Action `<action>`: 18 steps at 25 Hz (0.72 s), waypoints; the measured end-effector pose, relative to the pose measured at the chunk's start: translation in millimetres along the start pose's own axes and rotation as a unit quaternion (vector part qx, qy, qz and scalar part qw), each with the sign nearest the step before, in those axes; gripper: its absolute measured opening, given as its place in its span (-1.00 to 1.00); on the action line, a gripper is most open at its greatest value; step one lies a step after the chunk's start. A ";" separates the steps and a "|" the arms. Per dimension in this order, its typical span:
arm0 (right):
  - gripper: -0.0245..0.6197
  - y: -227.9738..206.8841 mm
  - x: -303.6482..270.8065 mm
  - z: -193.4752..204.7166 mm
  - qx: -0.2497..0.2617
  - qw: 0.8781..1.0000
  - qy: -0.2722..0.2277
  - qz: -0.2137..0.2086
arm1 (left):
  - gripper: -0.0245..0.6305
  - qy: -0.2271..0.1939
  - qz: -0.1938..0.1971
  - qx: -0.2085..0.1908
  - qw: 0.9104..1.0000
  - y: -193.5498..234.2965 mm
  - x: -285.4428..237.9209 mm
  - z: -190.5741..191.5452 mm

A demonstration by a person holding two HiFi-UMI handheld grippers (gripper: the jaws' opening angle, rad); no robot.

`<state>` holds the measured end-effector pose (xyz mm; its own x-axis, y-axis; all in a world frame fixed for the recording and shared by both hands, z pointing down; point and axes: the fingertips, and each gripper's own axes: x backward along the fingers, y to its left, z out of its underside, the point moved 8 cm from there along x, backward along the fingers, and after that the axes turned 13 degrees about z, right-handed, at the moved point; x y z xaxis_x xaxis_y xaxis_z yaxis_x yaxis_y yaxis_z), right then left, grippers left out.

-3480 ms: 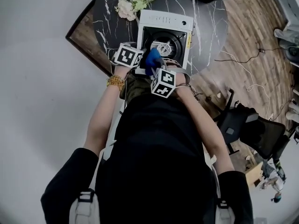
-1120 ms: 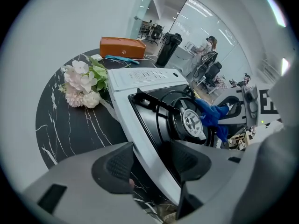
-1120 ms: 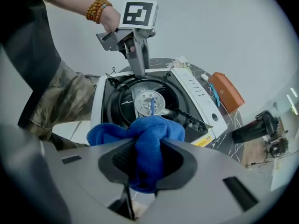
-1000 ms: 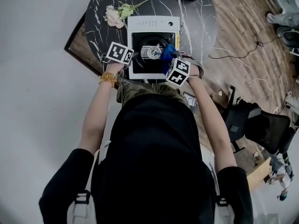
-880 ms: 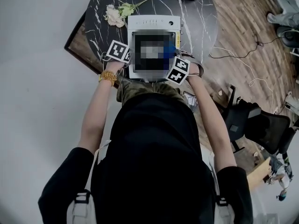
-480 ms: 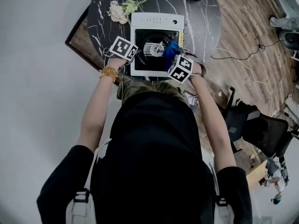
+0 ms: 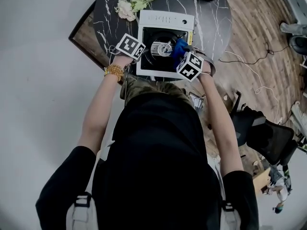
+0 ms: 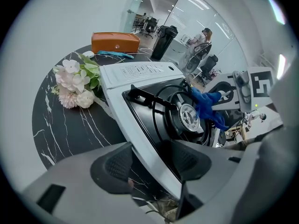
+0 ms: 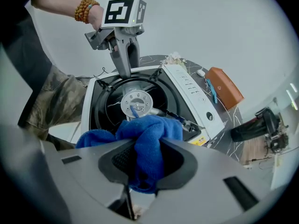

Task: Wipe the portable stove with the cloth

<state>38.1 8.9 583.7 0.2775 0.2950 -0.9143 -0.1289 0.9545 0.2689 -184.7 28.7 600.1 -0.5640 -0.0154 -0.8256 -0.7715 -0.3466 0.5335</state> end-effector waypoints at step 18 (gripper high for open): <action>-0.65 -24.0 -12.6 -14.2 0.184 0.980 -0.009 -0.073 | -0.14 0.017 0.014 0.002 1.000 1.0 -2.1 -0.7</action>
<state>24.2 -18.3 584.4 0.2847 0.1513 -0.9466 0.2641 0.9369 0.2292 -184.1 27.7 602.3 -0.5747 -0.0577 -0.8163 -0.7568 -0.3420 0.5570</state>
